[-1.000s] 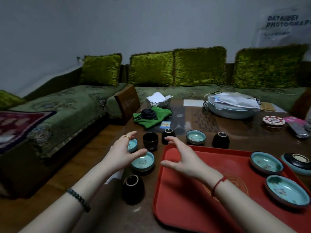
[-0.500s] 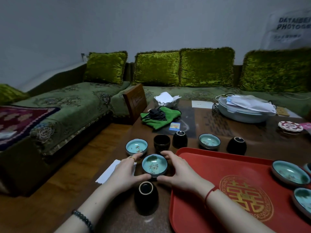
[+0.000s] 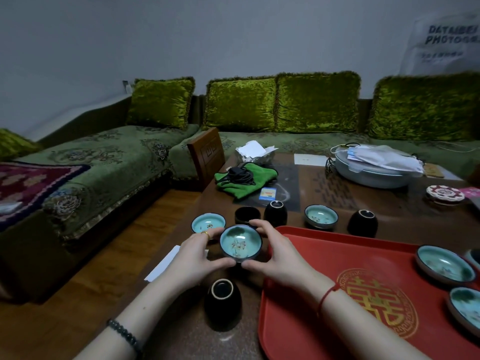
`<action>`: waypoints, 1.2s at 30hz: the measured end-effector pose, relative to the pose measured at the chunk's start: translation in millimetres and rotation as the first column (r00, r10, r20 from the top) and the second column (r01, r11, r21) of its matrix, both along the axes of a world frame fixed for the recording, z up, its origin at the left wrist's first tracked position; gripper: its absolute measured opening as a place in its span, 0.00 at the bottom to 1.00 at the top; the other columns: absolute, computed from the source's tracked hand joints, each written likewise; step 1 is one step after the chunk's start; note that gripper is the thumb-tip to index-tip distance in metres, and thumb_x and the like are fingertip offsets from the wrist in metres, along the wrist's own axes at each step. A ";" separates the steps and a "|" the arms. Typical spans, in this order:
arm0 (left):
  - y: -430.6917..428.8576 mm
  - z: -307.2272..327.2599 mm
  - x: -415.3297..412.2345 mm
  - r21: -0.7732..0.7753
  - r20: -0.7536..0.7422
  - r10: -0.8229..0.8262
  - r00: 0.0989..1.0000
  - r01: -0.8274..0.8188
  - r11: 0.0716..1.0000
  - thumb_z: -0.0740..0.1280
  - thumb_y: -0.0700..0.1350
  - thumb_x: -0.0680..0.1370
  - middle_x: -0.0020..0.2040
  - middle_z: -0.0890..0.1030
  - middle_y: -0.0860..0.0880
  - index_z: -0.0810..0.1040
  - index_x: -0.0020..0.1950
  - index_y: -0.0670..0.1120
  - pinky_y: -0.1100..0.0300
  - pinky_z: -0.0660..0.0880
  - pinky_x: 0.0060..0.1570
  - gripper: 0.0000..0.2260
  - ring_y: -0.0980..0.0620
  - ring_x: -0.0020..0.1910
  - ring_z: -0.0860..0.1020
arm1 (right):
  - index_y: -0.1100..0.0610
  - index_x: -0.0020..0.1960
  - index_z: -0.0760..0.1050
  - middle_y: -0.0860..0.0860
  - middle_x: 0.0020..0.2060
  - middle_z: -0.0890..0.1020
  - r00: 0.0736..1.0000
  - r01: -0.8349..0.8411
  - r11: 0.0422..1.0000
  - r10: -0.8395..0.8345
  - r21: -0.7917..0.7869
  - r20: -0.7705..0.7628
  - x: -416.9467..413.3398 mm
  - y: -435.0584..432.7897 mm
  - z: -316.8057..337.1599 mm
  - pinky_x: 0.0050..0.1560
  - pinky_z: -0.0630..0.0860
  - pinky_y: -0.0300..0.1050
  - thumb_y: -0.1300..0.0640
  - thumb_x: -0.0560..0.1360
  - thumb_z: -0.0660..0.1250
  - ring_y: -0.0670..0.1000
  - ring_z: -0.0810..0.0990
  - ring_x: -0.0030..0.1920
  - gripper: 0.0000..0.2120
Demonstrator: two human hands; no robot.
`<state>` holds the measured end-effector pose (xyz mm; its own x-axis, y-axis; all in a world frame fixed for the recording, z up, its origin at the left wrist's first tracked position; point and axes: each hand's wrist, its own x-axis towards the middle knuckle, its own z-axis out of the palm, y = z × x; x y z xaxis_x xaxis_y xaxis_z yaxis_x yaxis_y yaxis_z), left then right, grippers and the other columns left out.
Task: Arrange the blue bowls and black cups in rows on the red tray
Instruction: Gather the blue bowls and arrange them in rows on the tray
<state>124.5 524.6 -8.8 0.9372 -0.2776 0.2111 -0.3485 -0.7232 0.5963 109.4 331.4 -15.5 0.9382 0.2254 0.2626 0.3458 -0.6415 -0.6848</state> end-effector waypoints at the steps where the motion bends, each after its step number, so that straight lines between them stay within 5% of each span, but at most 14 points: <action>1: -3.0 6.3 -1.4 -0.007 0.016 -0.008 1.000 0.008 1.000 0.75 0.55 0.65 0.66 0.74 0.53 0.68 0.67 0.52 0.59 0.66 0.65 0.33 0.56 0.65 0.70 | 0.46 0.66 0.61 0.41 0.61 0.71 1.000 -0.001 1.000 0.001 0.020 0.016 -1.8 -3.1 4.6 0.62 0.62 0.35 0.50 0.63 0.75 0.42 0.67 0.65 0.36; 6: -27.3 35.0 -13.5 -0.049 0.084 -0.055 0.995 0.060 0.997 0.75 0.54 0.64 0.66 0.74 0.53 0.68 0.67 0.51 0.62 0.66 0.64 0.34 0.57 0.65 0.70 | 0.46 0.66 0.62 0.43 0.62 0.72 0.994 0.025 0.997 -0.032 0.071 0.102 -19.0 -28.0 30.4 0.62 0.63 0.34 0.50 0.62 0.75 0.41 0.68 0.63 0.36; 10: -59.4 48.6 -28.4 -0.086 0.155 -0.102 0.983 0.116 0.989 0.75 0.53 0.64 0.64 0.75 0.52 0.69 0.66 0.49 0.68 0.64 0.60 0.33 0.56 0.65 0.70 | 0.46 0.65 0.63 0.42 0.60 0.73 0.985 0.071 0.995 -0.081 0.066 0.155 -43.9 -59.2 47.1 0.56 0.60 0.19 0.51 0.62 0.76 0.39 0.70 0.60 0.36; 15: -108.8 52.7 -51.8 -0.095 0.162 -0.194 0.968 0.211 0.973 0.75 0.54 0.64 0.65 0.74 0.53 0.68 0.67 0.51 0.57 0.66 0.66 0.33 0.55 0.65 0.70 | 0.39 0.61 0.60 0.33 0.54 0.70 0.970 0.144 0.988 -0.152 0.056 0.189 -84.7 -105.4 54.8 0.52 0.57 0.16 0.51 0.61 0.77 0.26 0.67 0.56 0.36; 22: -177.8 34.8 -88.1 -0.104 0.139 -0.312 0.940 0.327 0.939 0.75 0.54 0.64 0.66 0.74 0.51 0.68 0.67 0.50 0.55 0.65 0.67 0.34 0.54 0.66 0.70 | 0.35 0.61 0.59 0.35 0.55 0.72 0.952 0.272 0.962 -0.275 0.036 0.137 -143.4 -167.5 40.5 0.57 0.62 0.24 0.50 0.61 0.77 0.31 0.68 0.60 0.37; 27: -217.4 14.5 -111.5 -0.089 0.126 -0.391 0.911 0.403 0.911 0.74 0.55 0.64 0.64 0.75 0.54 0.69 0.66 0.53 0.60 0.64 0.66 0.32 0.56 0.64 0.71 | 0.37 0.63 0.60 0.32 0.56 0.71 0.935 0.337 0.941 -0.338 0.025 0.105 -183.6 -202.7 23.8 0.54 0.58 0.17 0.48 0.60 0.77 0.26 0.65 0.59 0.37; 36: -259.3 -14.8 -147.6 -0.100 0.047 -0.487 0.872 0.489 0.867 0.73 0.56 0.65 0.65 0.73 0.55 0.67 0.67 0.55 0.57 0.63 0.68 0.32 0.57 0.66 0.68 | 0.36 0.65 0.59 0.33 0.61 0.70 0.908 0.418 0.908 -0.419 0.027 0.027 -235.9 -238.1 -2.8 0.60 0.60 0.23 0.47 0.60 0.76 0.30 0.65 0.63 0.39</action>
<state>-23.1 265.3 -23.5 0.6834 -0.6737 0.2811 -0.6529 -0.3917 0.6484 -126.5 93.4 -18.3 0.9364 -0.1916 0.2939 0.0704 -0.7180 -0.6925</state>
